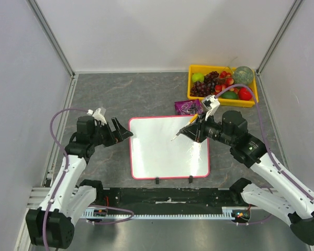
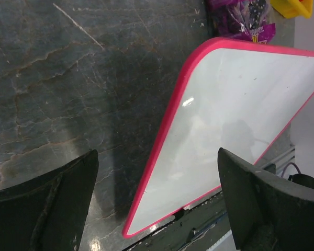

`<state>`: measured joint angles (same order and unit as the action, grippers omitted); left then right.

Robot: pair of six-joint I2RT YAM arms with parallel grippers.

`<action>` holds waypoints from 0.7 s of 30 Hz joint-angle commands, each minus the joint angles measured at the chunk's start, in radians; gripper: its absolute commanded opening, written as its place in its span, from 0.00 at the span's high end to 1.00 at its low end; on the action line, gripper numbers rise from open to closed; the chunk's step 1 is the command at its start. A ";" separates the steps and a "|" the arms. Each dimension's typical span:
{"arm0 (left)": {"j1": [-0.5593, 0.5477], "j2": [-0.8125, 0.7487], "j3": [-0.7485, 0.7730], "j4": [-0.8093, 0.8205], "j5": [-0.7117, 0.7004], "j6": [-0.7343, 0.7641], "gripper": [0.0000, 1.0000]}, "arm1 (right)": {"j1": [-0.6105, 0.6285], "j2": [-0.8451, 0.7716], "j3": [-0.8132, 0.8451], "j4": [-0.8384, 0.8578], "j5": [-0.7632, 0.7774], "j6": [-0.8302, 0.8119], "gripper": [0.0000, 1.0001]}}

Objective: Write a sentence on the whiteboard

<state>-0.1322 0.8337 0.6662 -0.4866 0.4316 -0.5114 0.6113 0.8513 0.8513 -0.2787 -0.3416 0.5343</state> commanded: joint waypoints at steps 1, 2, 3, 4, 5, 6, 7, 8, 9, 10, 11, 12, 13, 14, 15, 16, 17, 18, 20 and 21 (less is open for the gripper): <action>0.052 0.021 -0.118 0.262 0.246 -0.093 0.03 | 0.048 0.005 -0.021 0.128 0.062 0.038 1.00; 0.052 0.030 -0.158 0.351 0.278 -0.126 0.04 | 0.062 0.008 -0.032 0.142 0.069 0.044 1.00; 0.051 0.036 -0.189 0.421 0.306 -0.153 0.06 | 0.073 0.012 -0.038 0.157 0.072 0.049 1.00; 0.052 0.050 -0.215 0.465 0.317 -0.171 0.07 | 0.088 0.018 -0.038 0.165 0.079 0.050 1.00; 0.051 0.054 -0.232 0.483 0.318 -0.167 0.07 | 0.102 0.025 -0.038 0.165 0.090 0.050 1.00; 0.052 0.061 -0.243 0.484 0.312 -0.155 0.08 | 0.120 0.034 -0.037 0.167 0.102 0.047 1.00; 0.051 0.067 -0.252 0.511 0.302 -0.142 0.08 | 0.145 0.041 -0.038 0.167 0.114 0.046 1.00; 0.051 0.070 -0.261 0.525 0.297 -0.139 0.09 | 0.163 0.051 -0.040 0.171 0.133 0.044 1.00; 0.049 0.073 -0.276 0.548 0.297 -0.148 0.09 | 0.186 0.058 -0.041 0.179 0.151 0.044 1.00; 0.046 0.073 -0.299 0.601 0.308 -0.166 0.11 | 0.206 0.069 -0.043 0.187 0.168 0.044 1.00; 0.045 0.071 -0.316 0.641 0.312 -0.182 0.11 | 0.223 0.081 -0.043 0.196 0.180 0.046 1.00; 0.042 0.071 -0.336 0.675 0.318 -0.191 0.12 | 0.244 0.091 -0.040 0.203 0.193 0.047 1.00; 0.040 0.068 -0.362 0.715 0.322 -0.197 0.12 | 0.261 0.098 -0.038 0.204 0.205 0.047 1.00; 0.037 0.064 -0.384 0.762 0.326 -0.206 0.13 | 0.278 0.103 -0.034 0.207 0.222 0.047 1.00; 0.026 0.064 -0.408 0.822 0.337 -0.216 0.13 | 0.289 0.107 -0.032 0.211 0.234 0.047 1.00; 0.019 0.068 -0.425 0.859 0.348 -0.219 0.14 | 0.298 0.111 -0.026 0.208 0.243 0.046 1.00; 0.011 0.074 -0.435 0.871 0.348 -0.213 0.16 | 0.304 0.115 -0.020 0.208 0.246 0.046 1.00; -0.001 0.082 -0.442 0.890 0.346 -0.208 0.18 | 0.306 0.120 -0.015 0.205 0.250 0.043 1.00; -0.018 0.093 -0.461 0.924 0.342 -0.203 0.20 | 0.312 0.126 -0.009 0.202 0.260 0.039 1.00; -0.023 0.093 -0.471 0.940 0.341 -0.203 0.21 | 0.314 0.127 -0.008 0.202 0.265 0.039 1.00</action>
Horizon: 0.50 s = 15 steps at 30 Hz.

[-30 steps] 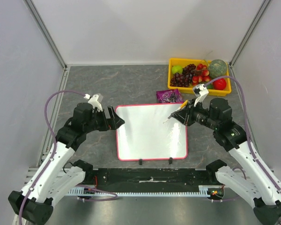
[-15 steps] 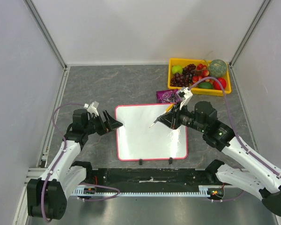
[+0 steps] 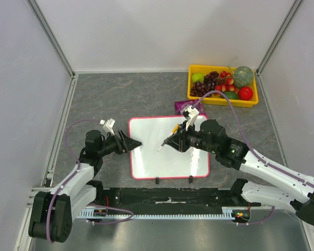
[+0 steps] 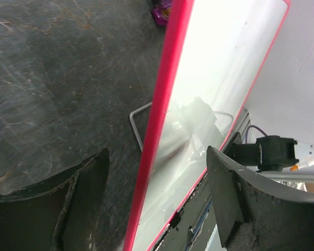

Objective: Write a sentence on the whiteboard

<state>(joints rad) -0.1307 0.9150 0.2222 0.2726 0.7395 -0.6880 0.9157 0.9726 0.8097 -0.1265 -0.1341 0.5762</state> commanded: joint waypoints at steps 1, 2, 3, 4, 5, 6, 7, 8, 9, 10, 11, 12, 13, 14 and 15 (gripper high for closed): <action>-0.032 0.012 -0.038 0.198 0.034 -0.031 0.21 | 0.011 0.006 0.037 0.045 0.063 -0.004 1.00; -0.035 0.013 -0.052 0.221 0.041 -0.031 0.22 | 0.011 0.006 0.040 0.039 0.068 -0.004 1.00; -0.038 0.012 -0.063 0.237 0.044 -0.030 0.23 | 0.012 0.006 0.043 0.034 0.073 -0.006 1.00; -0.043 0.010 -0.073 0.249 0.044 -0.028 0.24 | 0.012 0.005 0.045 0.031 0.074 -0.006 1.00; -0.047 0.009 -0.083 0.258 0.046 -0.027 0.25 | 0.012 0.000 0.043 0.025 0.079 -0.007 1.00; -0.050 0.007 -0.089 0.267 0.047 -0.021 0.27 | 0.012 -0.003 0.043 0.019 0.085 -0.009 1.00; -0.056 0.005 -0.098 0.270 0.046 -0.016 0.28 | 0.012 -0.008 0.040 0.016 0.088 -0.010 1.00; -0.060 0.005 -0.106 0.280 0.049 -0.009 0.30 | 0.012 -0.011 0.042 0.010 0.091 -0.012 1.00; -0.064 0.002 -0.112 0.284 0.054 -0.001 0.33 | 0.014 -0.014 0.043 0.004 0.094 -0.013 1.00; -0.066 0.002 -0.118 0.283 0.057 0.008 0.35 | 0.014 -0.017 0.043 -0.001 0.096 -0.013 1.00; -0.070 0.001 -0.122 0.284 0.064 0.018 0.35 | 0.014 -0.021 0.043 -0.007 0.099 -0.015 1.00; -0.069 -0.001 -0.130 0.284 0.070 0.025 0.36 | 0.014 -0.023 0.043 -0.012 0.100 -0.016 1.00; -0.069 -0.004 -0.135 0.283 0.077 0.034 0.36 | 0.014 -0.025 0.042 -0.016 0.102 -0.018 1.00; -0.069 -0.005 -0.139 0.284 0.081 0.042 0.38 | 0.014 -0.029 0.040 -0.018 0.105 -0.016 1.00; -0.069 -0.005 -0.144 0.284 0.084 0.047 0.40 | 0.014 -0.031 0.037 -0.018 0.105 -0.018 1.00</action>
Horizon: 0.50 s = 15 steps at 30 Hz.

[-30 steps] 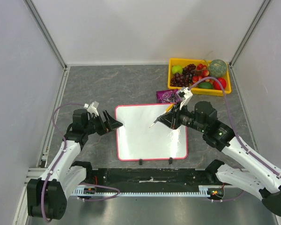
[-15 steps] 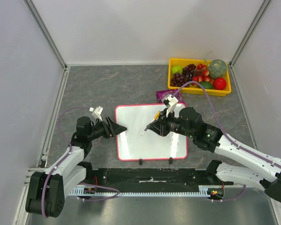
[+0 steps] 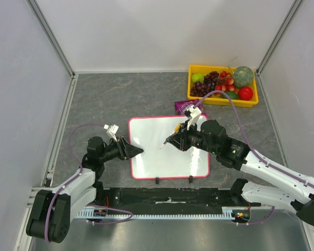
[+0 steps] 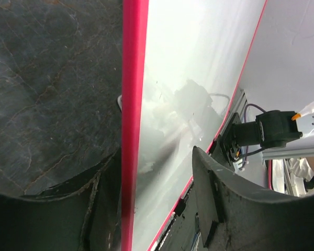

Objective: Write a sentence on the whiteboard

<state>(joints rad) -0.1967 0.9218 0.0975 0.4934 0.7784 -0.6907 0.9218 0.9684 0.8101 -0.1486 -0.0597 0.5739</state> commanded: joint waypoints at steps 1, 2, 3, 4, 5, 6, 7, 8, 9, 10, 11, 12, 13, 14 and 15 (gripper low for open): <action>-0.003 -0.014 -0.022 0.060 0.047 0.052 0.42 | 0.008 -0.027 0.035 0.004 0.034 -0.016 1.00; -0.003 -0.008 -0.022 0.056 0.053 0.059 0.44 | 0.008 -0.030 0.032 0.004 0.035 -0.014 1.00; -0.004 -0.005 -0.024 0.063 0.058 0.059 0.45 | 0.008 -0.031 0.031 0.004 0.035 -0.014 1.00; -0.006 0.005 -0.025 0.076 0.064 0.056 0.46 | 0.008 -0.033 0.032 0.000 0.035 -0.013 1.00; -0.006 0.009 -0.024 0.082 0.068 0.054 0.47 | 0.008 -0.033 0.032 -0.002 0.035 -0.012 1.00; -0.009 0.018 -0.019 0.082 0.076 0.057 0.48 | 0.008 -0.036 0.031 -0.003 0.037 -0.014 1.00; -0.009 0.028 -0.010 0.082 0.085 0.063 0.50 | 0.008 -0.039 0.031 -0.005 0.038 -0.013 1.00; -0.012 0.037 -0.002 0.083 0.096 0.069 0.52 | 0.006 -0.042 0.032 -0.006 0.041 -0.012 1.00; -0.015 0.046 0.004 0.082 0.107 0.074 0.54 | 0.009 -0.042 0.034 -0.006 0.043 -0.012 1.00; -0.018 0.057 0.008 0.083 0.111 0.074 0.55 | 0.011 -0.042 0.035 -0.009 0.043 -0.011 1.00; -0.024 0.066 0.005 0.089 0.107 0.072 0.56 | 0.009 -0.043 0.035 -0.009 0.043 -0.011 1.00; -0.032 0.075 0.002 0.106 0.110 0.066 0.59 | 0.011 -0.045 0.037 -0.008 0.043 -0.011 1.00; -0.036 0.083 0.002 0.114 0.110 0.066 0.62 | 0.012 -0.042 0.038 -0.009 0.043 -0.011 1.00; -0.040 0.084 0.004 0.116 0.111 0.066 0.65 | 0.015 -0.042 0.038 -0.009 0.044 -0.009 1.00; -0.040 0.086 0.008 0.109 0.119 0.069 0.66 | 0.018 -0.040 0.040 -0.008 0.046 -0.008 1.00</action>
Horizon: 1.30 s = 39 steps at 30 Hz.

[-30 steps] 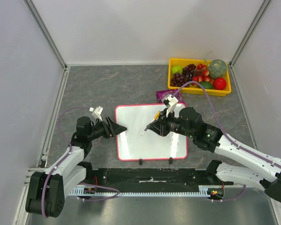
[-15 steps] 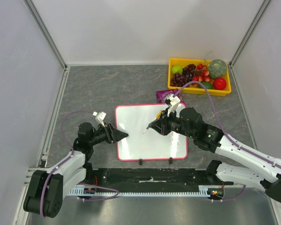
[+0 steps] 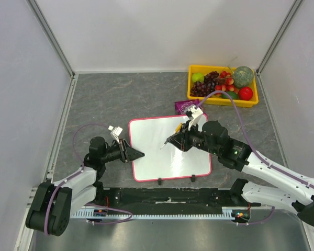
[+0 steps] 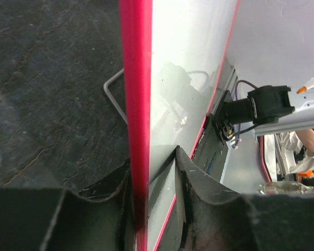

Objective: Write a sentence on the whiteboard

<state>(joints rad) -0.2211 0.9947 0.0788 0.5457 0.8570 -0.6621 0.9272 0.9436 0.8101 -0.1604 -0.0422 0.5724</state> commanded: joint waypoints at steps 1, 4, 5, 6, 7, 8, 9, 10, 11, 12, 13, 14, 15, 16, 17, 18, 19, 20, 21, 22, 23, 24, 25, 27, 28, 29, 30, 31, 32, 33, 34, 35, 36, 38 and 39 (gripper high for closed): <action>-0.015 0.009 0.032 0.043 0.042 0.047 0.68 | 0.015 -0.012 0.043 0.005 0.028 -0.005 1.00; -0.017 -0.024 0.023 0.033 0.033 0.047 0.72 | 0.028 -0.005 0.057 0.001 0.036 -0.011 1.00; -0.017 -0.037 0.019 0.030 0.027 0.047 0.73 | 0.033 0.000 0.061 0.001 0.036 -0.016 1.00; -0.015 -0.047 0.018 0.019 0.021 0.050 0.75 | 0.036 0.004 0.066 -0.001 0.036 -0.020 1.00; -0.015 -0.060 0.016 0.011 0.011 0.052 0.79 | 0.039 0.009 0.070 -0.002 0.062 -0.025 1.00; -0.015 -0.068 0.018 0.001 0.005 0.052 0.81 | 0.042 0.015 0.073 -0.002 0.068 -0.031 1.00; -0.017 -0.074 0.016 -0.004 -0.001 0.055 0.85 | 0.045 0.020 0.077 -0.001 0.077 -0.035 1.00; -0.017 -0.073 0.013 -0.006 -0.006 0.052 0.88 | 0.047 0.024 0.078 0.004 0.080 -0.040 1.00; -0.017 -0.070 0.013 -0.006 -0.006 0.052 0.92 | 0.048 0.027 0.078 0.010 0.082 -0.043 1.00; -0.018 -0.067 0.013 -0.004 -0.006 0.048 0.96 | 0.048 0.029 0.081 0.015 0.085 -0.045 1.00; -0.017 -0.061 0.015 -0.004 -0.007 0.050 0.98 | 0.050 0.030 0.081 0.025 0.087 -0.048 1.00; -0.018 -0.056 0.016 -0.003 -0.007 0.048 0.98 | 0.050 0.034 0.081 0.030 0.088 -0.051 1.00; -0.020 -0.053 0.018 -0.003 -0.007 0.048 0.98 | 0.050 0.032 0.083 0.038 0.090 -0.055 1.00; -0.018 -0.048 0.018 -0.003 -0.006 0.048 0.98 | 0.050 0.034 0.083 0.042 0.093 -0.058 1.00; -0.020 -0.047 0.016 -0.003 -0.007 0.047 0.98 | 0.050 0.032 0.083 0.047 0.099 -0.062 1.00; -0.020 -0.047 0.016 -0.001 -0.007 0.045 0.98 | 0.051 0.035 0.083 0.047 0.102 -0.063 1.00; -0.018 -0.048 0.015 -0.003 -0.007 0.045 0.98 | 0.052 0.035 0.083 0.051 0.103 -0.066 1.00; -0.020 -0.050 0.013 -0.001 -0.009 0.042 0.98 | 0.052 0.037 0.083 0.055 0.105 -0.068 1.00; -0.020 -0.053 0.010 -0.001 -0.010 0.039 0.98 | 0.052 0.038 0.083 0.061 0.105 -0.069 1.00; -0.020 -0.056 0.009 -0.001 -0.012 0.039 0.98 | 0.052 0.040 0.081 0.065 0.107 -0.069 1.00; -0.021 -0.059 0.007 -0.003 -0.010 0.038 0.98 | 0.052 0.041 0.080 0.070 0.110 -0.071 1.00; -0.020 -0.067 0.003 -0.003 -0.013 0.036 0.98 | 0.052 0.043 0.080 0.071 0.111 -0.071 1.00; -0.020 -0.073 0.001 -0.006 -0.015 0.033 0.98 | 0.052 0.044 0.080 0.074 0.114 -0.072 1.00; -0.020 -0.085 -0.001 -0.012 -0.013 0.036 0.98 | 0.053 0.046 0.078 0.082 0.120 -0.078 1.00; -0.020 -0.091 -0.002 -0.015 -0.016 0.035 0.98 | 0.055 0.049 0.078 0.085 0.126 -0.081 1.00; -0.020 -0.096 -0.005 -0.015 -0.019 0.035 0.98 | 0.055 0.052 0.080 0.088 0.131 -0.086 1.00; -0.020 -0.100 -0.007 -0.016 -0.022 0.033 0.98 | 0.053 0.057 0.083 0.091 0.136 -0.088 1.00; -0.020 -0.102 -0.007 -0.016 -0.024 0.035 0.98 | 0.053 0.064 0.086 0.097 0.139 -0.089 1.00; -0.021 -0.102 -0.007 -0.016 -0.029 0.036 0.98 | 0.053 0.070 0.087 0.105 0.142 -0.092 1.00; -0.020 -0.099 -0.005 -0.018 -0.032 0.039 0.98 | 0.052 0.076 0.092 0.113 0.142 -0.092 1.00; -0.021 -0.094 -0.002 -0.018 -0.035 0.041 0.98 | 0.055 0.083 0.095 0.117 0.142 -0.097 1.00; -0.021 -0.087 0.001 -0.018 -0.036 0.041 0.98 | 0.055 0.089 0.098 0.127 0.142 -0.097 1.00; -0.021 -0.081 -0.001 -0.015 -0.036 0.041 0.98 | 0.055 0.093 0.100 0.134 0.145 -0.100 1.00; -0.021 -0.065 0.003 -0.009 -0.033 0.039 0.98 | 0.056 0.104 0.119 0.139 0.153 -0.109 1.00; -0.021 -0.059 0.003 -0.007 -0.033 0.039 0.98 | 0.056 0.112 0.126 0.143 0.157 -0.115 1.00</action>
<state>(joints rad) -0.2401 0.9115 0.0807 0.5331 0.8822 -0.6579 0.9752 1.0397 0.8635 -0.0921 0.0807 0.4911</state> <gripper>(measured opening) 0.280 0.188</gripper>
